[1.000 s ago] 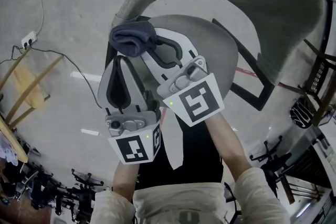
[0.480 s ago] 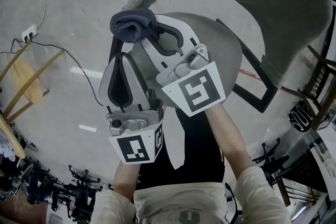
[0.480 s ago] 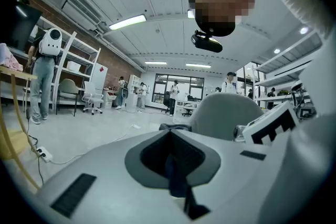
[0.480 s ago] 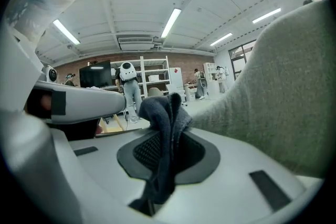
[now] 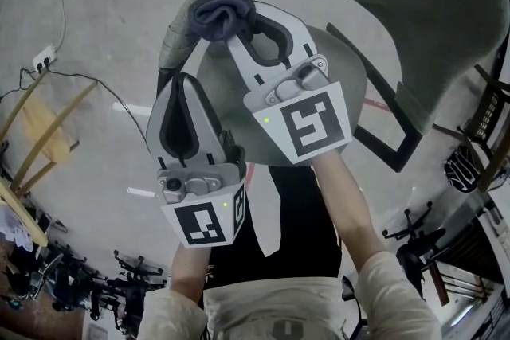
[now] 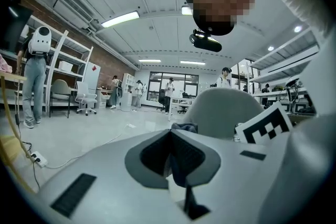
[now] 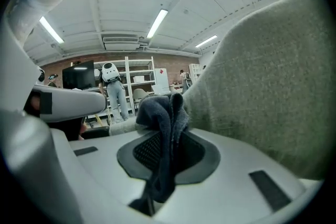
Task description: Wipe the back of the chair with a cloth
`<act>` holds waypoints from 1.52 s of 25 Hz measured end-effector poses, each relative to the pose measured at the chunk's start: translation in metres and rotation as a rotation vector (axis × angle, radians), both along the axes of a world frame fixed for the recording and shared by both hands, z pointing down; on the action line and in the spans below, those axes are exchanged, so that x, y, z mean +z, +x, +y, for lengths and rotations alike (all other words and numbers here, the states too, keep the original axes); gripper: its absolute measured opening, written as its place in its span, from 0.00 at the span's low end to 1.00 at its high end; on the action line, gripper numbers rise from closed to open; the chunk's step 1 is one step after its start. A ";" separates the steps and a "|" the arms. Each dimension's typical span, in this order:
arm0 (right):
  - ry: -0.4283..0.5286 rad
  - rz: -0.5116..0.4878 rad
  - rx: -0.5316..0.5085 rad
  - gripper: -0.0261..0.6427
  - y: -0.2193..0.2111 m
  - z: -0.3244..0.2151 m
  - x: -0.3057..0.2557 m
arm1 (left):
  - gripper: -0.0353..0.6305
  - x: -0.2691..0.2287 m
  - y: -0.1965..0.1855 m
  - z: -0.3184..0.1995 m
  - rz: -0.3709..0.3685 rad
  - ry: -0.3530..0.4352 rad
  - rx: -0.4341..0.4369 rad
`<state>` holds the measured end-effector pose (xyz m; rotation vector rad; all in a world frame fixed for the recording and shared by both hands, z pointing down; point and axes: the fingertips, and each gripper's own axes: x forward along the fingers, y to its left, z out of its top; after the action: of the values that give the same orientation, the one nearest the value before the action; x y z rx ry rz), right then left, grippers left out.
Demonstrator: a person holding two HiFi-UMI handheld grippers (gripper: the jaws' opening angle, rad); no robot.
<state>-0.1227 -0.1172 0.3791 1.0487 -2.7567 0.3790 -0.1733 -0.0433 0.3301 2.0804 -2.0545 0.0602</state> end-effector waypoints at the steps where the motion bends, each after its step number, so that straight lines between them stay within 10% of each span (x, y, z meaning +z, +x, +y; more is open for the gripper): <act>1: 0.001 0.002 0.016 0.13 0.004 -0.005 0.001 | 0.07 0.002 0.001 -0.003 0.001 -0.007 0.004; 19: -0.005 0.066 0.570 0.13 0.160 -0.060 0.013 | 0.08 0.007 0.088 -0.062 -0.011 0.007 0.259; 38: -0.026 0.068 1.173 0.13 0.338 0.039 0.004 | 0.08 -0.007 0.254 -0.066 -0.029 0.091 0.727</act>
<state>0.2151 -0.0782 0.3830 2.4812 -1.7543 0.4687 0.0811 -0.1098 0.3234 2.7766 -1.2254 0.1110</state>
